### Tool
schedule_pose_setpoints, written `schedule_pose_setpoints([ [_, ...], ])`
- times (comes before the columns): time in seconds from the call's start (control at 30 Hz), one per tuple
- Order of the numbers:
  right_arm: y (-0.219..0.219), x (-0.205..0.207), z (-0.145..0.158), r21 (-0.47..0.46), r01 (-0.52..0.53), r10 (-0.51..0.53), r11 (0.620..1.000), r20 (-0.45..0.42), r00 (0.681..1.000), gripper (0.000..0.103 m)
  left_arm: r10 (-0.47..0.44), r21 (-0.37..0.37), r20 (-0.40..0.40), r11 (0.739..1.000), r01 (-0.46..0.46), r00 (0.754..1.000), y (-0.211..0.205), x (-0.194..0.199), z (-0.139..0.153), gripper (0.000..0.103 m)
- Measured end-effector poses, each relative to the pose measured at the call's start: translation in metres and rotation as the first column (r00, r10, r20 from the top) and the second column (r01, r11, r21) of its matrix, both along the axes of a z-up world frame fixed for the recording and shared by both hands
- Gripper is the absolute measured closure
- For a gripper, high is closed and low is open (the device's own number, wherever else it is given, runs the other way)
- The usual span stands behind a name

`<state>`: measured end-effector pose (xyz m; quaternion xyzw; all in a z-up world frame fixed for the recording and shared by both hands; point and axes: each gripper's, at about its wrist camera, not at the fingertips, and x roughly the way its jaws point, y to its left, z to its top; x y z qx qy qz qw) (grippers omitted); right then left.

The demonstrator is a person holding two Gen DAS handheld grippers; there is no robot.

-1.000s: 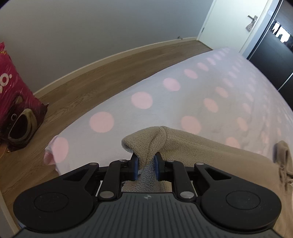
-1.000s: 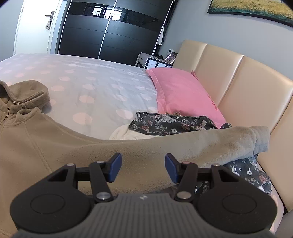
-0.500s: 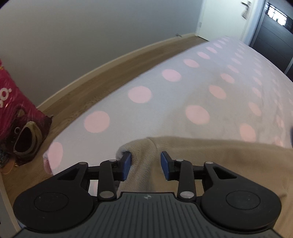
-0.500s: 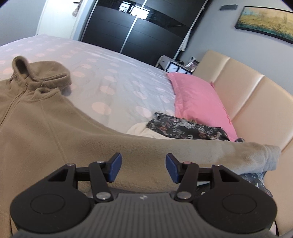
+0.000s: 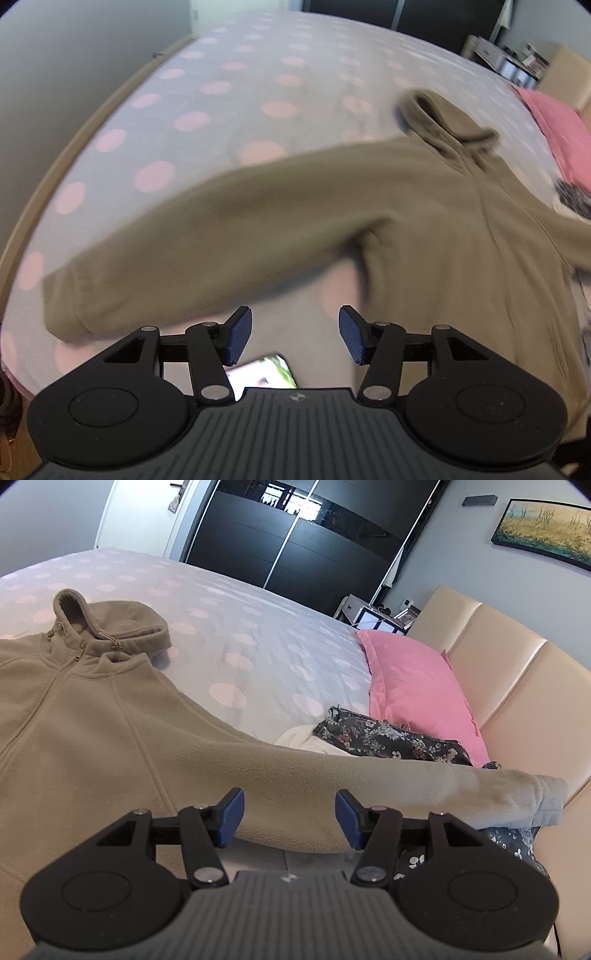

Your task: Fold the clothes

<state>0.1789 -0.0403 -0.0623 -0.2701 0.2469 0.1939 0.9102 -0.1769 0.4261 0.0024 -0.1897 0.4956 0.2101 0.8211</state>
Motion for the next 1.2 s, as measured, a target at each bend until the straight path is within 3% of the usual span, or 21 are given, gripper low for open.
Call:
schedule_pose_setpoints([
  [0.17, -0.017, -0.005, 0.0, 0.017, 0.013, -0.012, 1.0, -0.053, 0.999, 0.041, -0.095, -0.087, -0.08, 0.992, 0.088, 0.992, -0.049, -0.004, -0.024, 0.046],
  [0.27, -0.033, -0.006, -0.005, 0.018, 0.059, -0.056, 0.998, -0.136, 0.989, 0.041, -0.14, -0.165, -0.135, 0.979, 0.117, 0.981, -0.077, -0.01, -0.043, 0.044],
  [0.4, -0.054, -0.011, -0.023, -0.016, 0.14, -0.139, 0.99, -0.285, 0.948, 0.041, -0.201, -0.258, -0.226, 0.956, 0.141, 0.953, -0.108, -0.012, -0.076, 0.043],
  [0.57, -0.072, -0.037, -0.043, -0.036, 0.136, -0.139, 0.99, -0.414, 0.899, 0.041, -0.204, -0.308, -0.324, 0.946, 0.101, 0.924, -0.124, -0.015, -0.107, 0.043],
  [0.7, -0.086, -0.058, -0.053, -0.004, 0.145, -0.123, 0.989, -0.555, 0.823, 0.041, -0.202, -0.358, -0.354, 0.931, 0.067, 0.913, -0.129, -0.018, -0.121, 0.046],
  [0.87, -0.105, -0.084, -0.065, 0.032, 0.193, -0.101, 0.981, -0.761, 0.641, 0.041, -0.19, -0.354, -0.375, 0.934, 0.05, 0.907, -0.128, -0.019, -0.124, 0.061],
  [1.0, -0.108, -0.103, -0.085, 0.004, 0.207, -0.11, 0.978, -0.836, 0.538, 0.041, -0.174, -0.349, -0.385, 0.936, 0.031, 0.906, -0.123, -0.021, -0.127, 0.076],
  [1.03, -0.108, -0.105, -0.09, 0.003, 0.209, -0.108, 0.978, -0.85, 0.516, 0.046, -0.17, -0.347, -0.386, 0.937, 0.028, 0.907, -0.122, -0.022, -0.127, 0.08],
  [1.07, -0.108, -0.106, -0.09, 0.013, 0.206, -0.094, 0.978, -0.859, 0.503, 0.071, -0.166, -0.344, -0.387, 0.939, 0.025, 0.907, -0.122, -0.023, -0.128, 0.083],
  [1.1, -0.108, -0.108, -0.09, 0.024, 0.203, -0.082, 0.979, -0.866, 0.494, 0.078, -0.171, -0.348, -0.375, 0.937, 0.033, 0.911, -0.122, -0.024, -0.124, 0.086],
  [1.2, -0.11, -0.113, -0.067, 0.065, 0.178, -0.04, 0.982, -0.847, 0.531, 0.085, -0.202, -0.368, -0.311, 0.927, 0.079, 0.929, -0.122, -0.031, -0.106, 0.091],
])
